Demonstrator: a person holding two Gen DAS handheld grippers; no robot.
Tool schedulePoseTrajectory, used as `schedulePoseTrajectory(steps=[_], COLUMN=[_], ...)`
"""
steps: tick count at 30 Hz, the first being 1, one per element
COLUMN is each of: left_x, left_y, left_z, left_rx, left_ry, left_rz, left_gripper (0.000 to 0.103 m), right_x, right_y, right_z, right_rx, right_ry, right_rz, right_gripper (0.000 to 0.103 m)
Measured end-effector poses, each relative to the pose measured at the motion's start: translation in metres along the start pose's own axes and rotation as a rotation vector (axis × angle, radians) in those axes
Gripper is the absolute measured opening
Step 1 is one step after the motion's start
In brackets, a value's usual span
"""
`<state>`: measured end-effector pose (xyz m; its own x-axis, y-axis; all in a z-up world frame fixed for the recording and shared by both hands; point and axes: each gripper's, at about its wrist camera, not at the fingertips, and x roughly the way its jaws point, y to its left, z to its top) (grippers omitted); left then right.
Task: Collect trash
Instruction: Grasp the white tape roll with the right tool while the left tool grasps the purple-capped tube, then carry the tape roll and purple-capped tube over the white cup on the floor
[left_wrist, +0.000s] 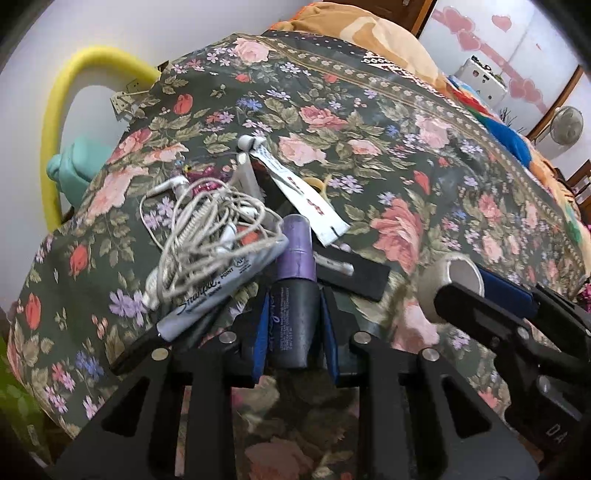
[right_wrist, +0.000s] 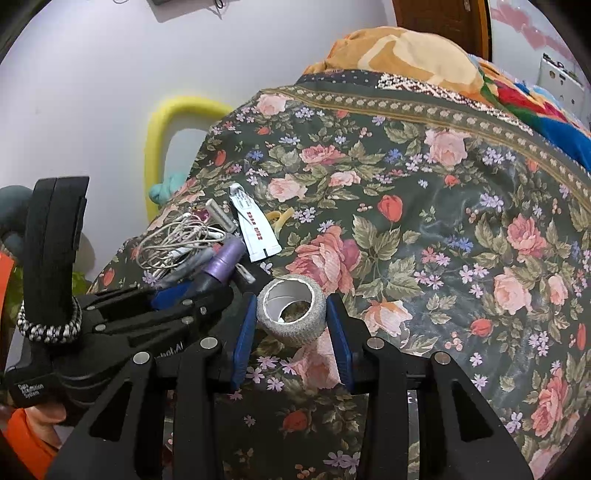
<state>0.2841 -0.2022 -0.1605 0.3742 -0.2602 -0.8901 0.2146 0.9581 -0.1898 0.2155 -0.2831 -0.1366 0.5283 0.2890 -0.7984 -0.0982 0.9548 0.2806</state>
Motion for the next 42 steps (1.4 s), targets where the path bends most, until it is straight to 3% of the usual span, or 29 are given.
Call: schedulePoseTrajectory(steps=[10, 21, 33, 42], left_x=[-0.040, -0.135, -0.230, -0.266], left_y=[-0.010, 0.006, 0.073, 0.149], left_z=[-0.030, -0.063, -0.137, -0.207], left_rx=[-0.008, -0.042, -0.187, -0.356], left_ry=[-0.025, -0.177, -0.311, -0.336], left_rz=[-0.026, 0.017, 0.144, 0.262], left_gripper=[0.025, 0.025, 0.025, 0.025], right_x=[-0.031, -0.083, -0.120, -0.110], right_y=[0.017, 0.068, 0.167, 0.251], right_z=[-0.001, -0.011, -0.041, -0.076], right_rx=[-0.035, -0.120, -0.298, -0.474], right_ry=[-0.043, -0.129, -0.169, -0.139], right_rz=[-0.003, 0.027, 0.154, 0.221], right_gripper=[0.035, 0.035, 0.035, 0.035])
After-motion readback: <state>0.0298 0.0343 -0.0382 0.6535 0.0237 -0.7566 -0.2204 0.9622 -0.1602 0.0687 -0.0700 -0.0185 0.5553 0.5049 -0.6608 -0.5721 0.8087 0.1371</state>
